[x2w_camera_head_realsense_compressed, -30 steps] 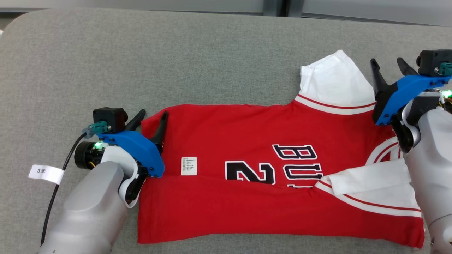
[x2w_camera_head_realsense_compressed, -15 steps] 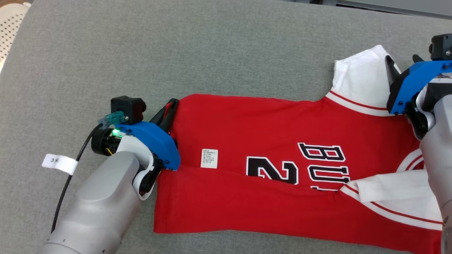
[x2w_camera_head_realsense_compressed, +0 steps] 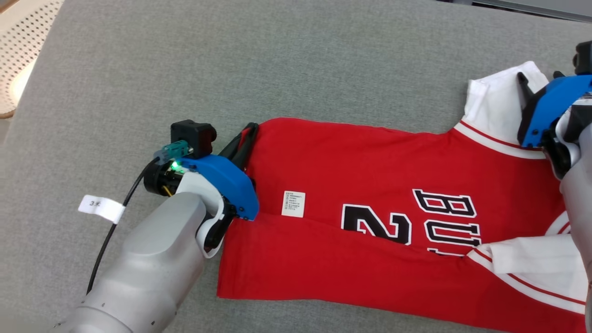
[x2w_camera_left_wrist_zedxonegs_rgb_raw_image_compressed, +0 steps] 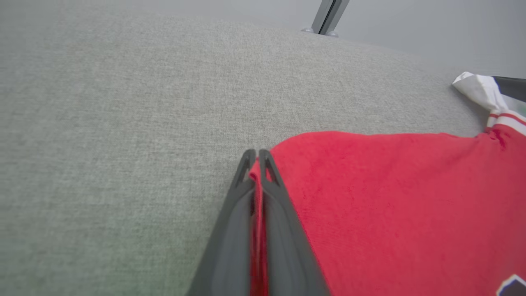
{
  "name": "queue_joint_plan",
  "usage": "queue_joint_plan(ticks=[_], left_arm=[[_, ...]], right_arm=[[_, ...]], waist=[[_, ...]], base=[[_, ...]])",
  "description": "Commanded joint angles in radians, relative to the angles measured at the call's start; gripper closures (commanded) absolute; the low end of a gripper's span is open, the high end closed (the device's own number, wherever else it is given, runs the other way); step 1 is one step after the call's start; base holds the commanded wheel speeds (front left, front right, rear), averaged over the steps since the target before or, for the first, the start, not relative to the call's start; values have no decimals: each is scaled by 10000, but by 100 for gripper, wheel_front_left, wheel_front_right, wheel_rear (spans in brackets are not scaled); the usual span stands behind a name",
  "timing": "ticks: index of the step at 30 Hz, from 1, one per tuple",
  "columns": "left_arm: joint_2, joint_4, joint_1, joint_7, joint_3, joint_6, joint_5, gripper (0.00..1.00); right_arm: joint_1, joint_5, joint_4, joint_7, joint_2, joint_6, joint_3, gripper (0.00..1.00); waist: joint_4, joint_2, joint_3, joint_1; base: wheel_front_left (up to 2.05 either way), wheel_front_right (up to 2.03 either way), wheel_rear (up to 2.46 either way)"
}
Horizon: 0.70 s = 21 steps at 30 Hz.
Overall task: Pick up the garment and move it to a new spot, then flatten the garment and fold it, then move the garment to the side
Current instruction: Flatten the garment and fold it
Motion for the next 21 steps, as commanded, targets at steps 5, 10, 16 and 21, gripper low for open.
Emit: queue_joint_plan(ticks=[5, 10, 16, 21], left_arm=[[-136, 18, -386, -136, -366, -13, -234, 100], [-143, 81, -450, -210, -619, -13, -407, 100], [1, 218, -490, -468, -656, -13, -581, 100], [139, 364, -271, -601, -324, -13, -428, 100]], right_arm=[[-259, -320, 103, 238, -173, -1, -589, 14], [-235, -579, 134, 407, 0, -1, -1002, 100], [-265, -959, -556, -962, 244, -1, -1617, 100], [-129, -787, -880, -2405, 543, -1, -2158, 100]], waist=[[314, 0, 149, 0], [341, 0, 234, 0], [73, 0, 127, 0], [-319, 0, -294, 0]], base=[[0, 0, 0], [0, 0, 0], [0, 0, 0], [0, 0, 0]])
